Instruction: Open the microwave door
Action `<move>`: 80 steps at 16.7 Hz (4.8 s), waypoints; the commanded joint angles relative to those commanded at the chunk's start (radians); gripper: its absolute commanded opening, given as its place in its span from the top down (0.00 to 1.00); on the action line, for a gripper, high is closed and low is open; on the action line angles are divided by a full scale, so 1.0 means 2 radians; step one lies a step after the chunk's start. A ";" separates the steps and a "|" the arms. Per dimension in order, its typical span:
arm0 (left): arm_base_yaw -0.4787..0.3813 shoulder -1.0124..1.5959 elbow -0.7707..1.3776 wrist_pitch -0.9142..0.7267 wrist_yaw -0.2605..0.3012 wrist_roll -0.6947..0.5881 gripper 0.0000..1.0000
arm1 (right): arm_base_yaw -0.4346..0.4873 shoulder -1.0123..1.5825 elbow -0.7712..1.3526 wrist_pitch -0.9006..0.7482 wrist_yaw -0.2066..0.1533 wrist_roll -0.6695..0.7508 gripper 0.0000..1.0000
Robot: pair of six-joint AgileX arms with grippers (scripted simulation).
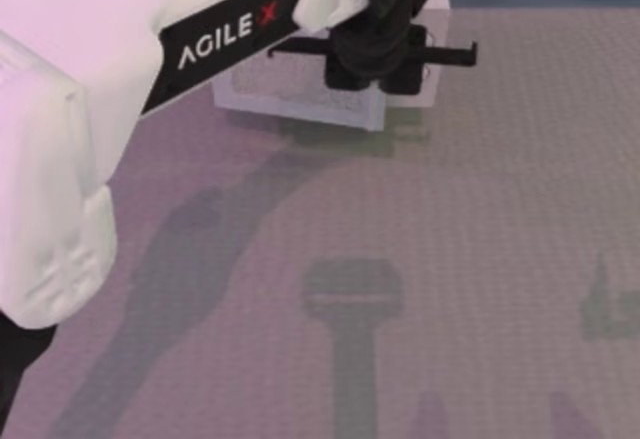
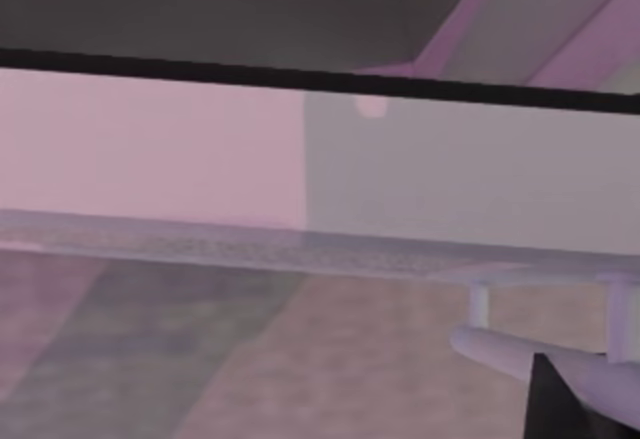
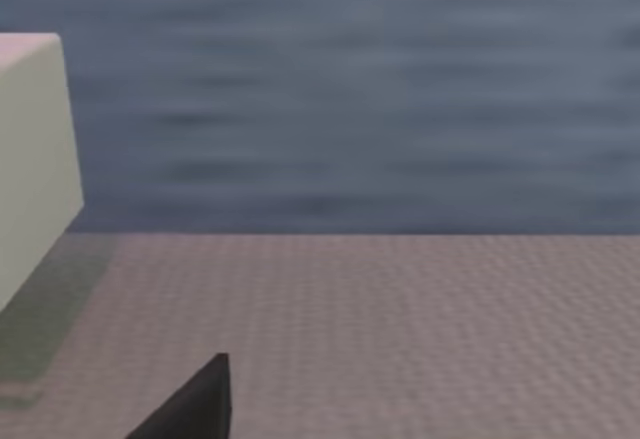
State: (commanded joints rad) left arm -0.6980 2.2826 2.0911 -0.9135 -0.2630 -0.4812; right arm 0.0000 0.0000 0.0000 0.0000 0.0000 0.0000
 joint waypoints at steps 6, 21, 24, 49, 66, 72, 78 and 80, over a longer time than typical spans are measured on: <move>-0.003 -0.003 -0.006 0.004 0.004 0.001 1.00 | 0.000 0.000 0.000 0.000 0.000 0.000 0.00; 0.002 -0.021 -0.036 0.020 0.009 0.019 1.00 | 0.000 0.000 0.000 0.000 0.000 0.000 0.00; 0.002 -0.021 -0.036 0.020 0.009 0.019 1.00 | 0.000 0.000 0.000 0.000 0.000 0.000 0.00; 0.004 -0.043 -0.071 0.038 0.019 0.039 1.00 | 0.000 0.000 0.000 0.000 0.000 0.000 0.00; 0.004 -0.043 -0.071 0.038 0.019 0.039 1.00 | 0.000 0.000 0.000 0.000 0.000 0.000 0.00; 0.005 -0.060 -0.100 0.053 0.028 0.056 1.00 | 0.000 0.000 0.000 0.000 0.000 0.000 0.00; 0.006 -0.063 -0.105 0.056 0.030 0.060 1.00 | 0.000 0.000 0.000 0.000 0.000 0.000 0.00; 0.006 -0.063 -0.105 0.056 0.030 0.060 1.00 | 0.000 0.000 0.000 0.000 0.000 0.000 0.00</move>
State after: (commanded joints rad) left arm -0.6856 2.1558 1.8809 -0.8023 -0.2040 -0.3614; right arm 0.0000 0.0000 0.0000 0.0000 0.0000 0.0000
